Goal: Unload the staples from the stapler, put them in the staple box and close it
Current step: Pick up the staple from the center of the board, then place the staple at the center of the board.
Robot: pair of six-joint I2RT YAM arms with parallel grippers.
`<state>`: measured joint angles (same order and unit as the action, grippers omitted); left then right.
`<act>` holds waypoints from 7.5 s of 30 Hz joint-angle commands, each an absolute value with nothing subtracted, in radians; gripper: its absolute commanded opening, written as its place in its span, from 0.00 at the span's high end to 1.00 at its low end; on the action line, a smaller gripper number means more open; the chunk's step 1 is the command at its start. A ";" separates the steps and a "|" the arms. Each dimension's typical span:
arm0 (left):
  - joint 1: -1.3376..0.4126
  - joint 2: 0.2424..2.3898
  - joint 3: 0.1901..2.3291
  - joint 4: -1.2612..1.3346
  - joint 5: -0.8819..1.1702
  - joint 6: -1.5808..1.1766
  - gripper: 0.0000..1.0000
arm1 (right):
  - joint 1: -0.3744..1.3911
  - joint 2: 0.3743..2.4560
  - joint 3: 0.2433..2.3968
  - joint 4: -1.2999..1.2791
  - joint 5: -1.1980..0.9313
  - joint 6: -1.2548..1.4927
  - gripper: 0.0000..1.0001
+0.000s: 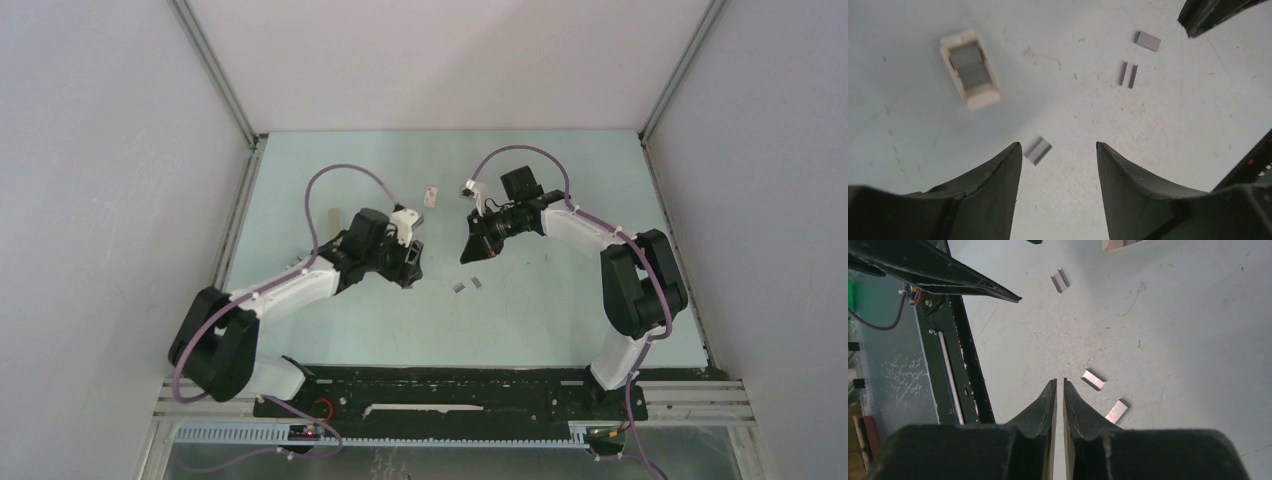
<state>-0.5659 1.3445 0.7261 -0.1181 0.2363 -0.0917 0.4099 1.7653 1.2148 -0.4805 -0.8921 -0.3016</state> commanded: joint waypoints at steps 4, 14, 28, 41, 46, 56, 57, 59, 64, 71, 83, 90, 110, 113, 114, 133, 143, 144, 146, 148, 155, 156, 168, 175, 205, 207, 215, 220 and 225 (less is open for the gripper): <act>-0.601 1.524 1.009 -0.465 0.203 0.226 0.38 | 0.370 1.708 1.222 -0.454 -0.952 -0.314 0.83; -0.665 1.603 1.086 -0.582 0.005 0.334 0.39 | 0.251 1.667 1.205 -0.477 -0.983 -0.339 0.83; -0.663 1.569 1.039 -0.550 0.061 0.482 0.39 | 0.224 1.660 1.186 -0.487 -1.010 -0.359 0.83; -0.639 1.574 1.056 -0.577 0.107 0.525 0.39 | 0.224 1.657 1.186 -0.492 -1.012 -0.363 0.82; -0.636 1.579 1.057 -0.574 0.124 0.528 0.39 | 0.224 1.660 1.185 -0.491 -1.014 -0.363 0.82; -0.636 1.653 1.139 -0.621 0.135 0.528 0.39 | 0.224 1.663 1.187 -0.494 -1.013 -0.367 0.82; -0.636 1.659 1.148 -0.626 0.136 0.532 0.39 | 0.224 1.664 1.187 -0.494 -1.013 -0.367 0.82; -0.637 1.673 1.158 -0.630 0.139 0.535 0.39 | 0.224 1.663 1.186 -0.494 -1.014 -0.366 0.82; -0.653 1.725 1.195 -0.641 0.124 0.528 0.41 | 0.224 1.664 1.187 -0.494 -1.016 -0.366 0.82; -0.685 1.787 1.216 -0.641 0.077 0.517 0.43 | 0.221 1.664 1.186 -0.495 -1.018 -0.367 0.82; -0.686 1.834 1.234 -0.662 0.106 0.531 0.48 | 0.215 1.661 1.186 -0.498 -1.023 -0.369 0.82; -0.683 1.871 1.245 -0.685 0.128 0.536 0.54 | 0.210 1.658 1.186 -0.499 -1.029 -0.369 0.82; -0.639 1.832 1.198 -0.686 0.136 0.534 0.64 | 0.192 1.650 1.186 -0.503 -1.045 -0.370 0.82; -0.637 1.839 1.207 -0.686 0.151 0.527 0.73 | 0.191 1.648 1.186 -0.503 -1.047 -0.371 0.82; -0.637 1.844 1.213 -0.690 0.157 0.521 0.76 | 0.191 1.648 1.187 -0.503 -1.049 -0.370 0.82; -0.624 1.744 1.171 -0.568 0.300 0.331 0.94 | 0.185 1.636 1.185 -0.524 -1.049 -0.397 0.82; -0.590 1.633 1.036 -0.371 0.438 0.177 0.94 | 0.184 1.648 1.186 -0.544 -1.075 -0.423 0.82; -0.587 1.626 1.022 -0.350 0.453 0.161 0.94 | 0.186 1.651 1.186 -0.544 -1.083 -0.422 0.82; -0.583 1.612 0.999 -0.312 0.475 0.127 0.94 | 0.190 1.654 1.187 -0.541 -1.094 -0.417 0.82; -0.578 1.599 0.976 -0.267 0.495 0.090 0.94 | 0.199 1.654 1.186 -0.538 -1.098 -0.413 0.81; -0.558 1.588 0.894 0.011 0.567 -0.100 0.94 | 0.224 1.654 1.186 -0.534 -1.083 -0.407 0.81; -0.558 1.594 0.889 0.052 0.570 -0.121 0.94 | 0.224 1.656 1.186 -0.532 -1.079 -0.406 0.80; -0.522 1.650 0.815 0.441 0.652 -0.432 0.93 | 0.247 1.670 1.186 -0.546 -1.098 -0.403 0.72; -0.523 1.757 0.864 0.449 0.598 -0.502 0.93 | 0.217 1.671 1.186 -0.543 -1.089 -0.398 0.72; -0.533 1.786 0.958 0.164 0.382 -0.487 0.67 | 0.203 1.702 1.187 -0.539 -1.057 -0.381 0.72; -0.532 1.766 0.960 0.145 0.363 -0.475 0.65 | 0.202 1.700 1.187 -0.538 -1.054 -0.380 0.72; -0.545 1.685 0.947 0.081 0.306 -0.456 0.65 | 0.207 1.695 1.186 -0.536 -1.026 -0.379 0.72; -0.561 1.641 0.944 0.014 0.230 -0.433 0.69 | 0.222 1.694 1.186 -0.531 -1.005 -0.371 0.72; -0.593 1.610 0.950 0.011 0.168 -0.426 0.71 | 0.236 1.695 1.187 -0.524 -1.002 -0.362 0.72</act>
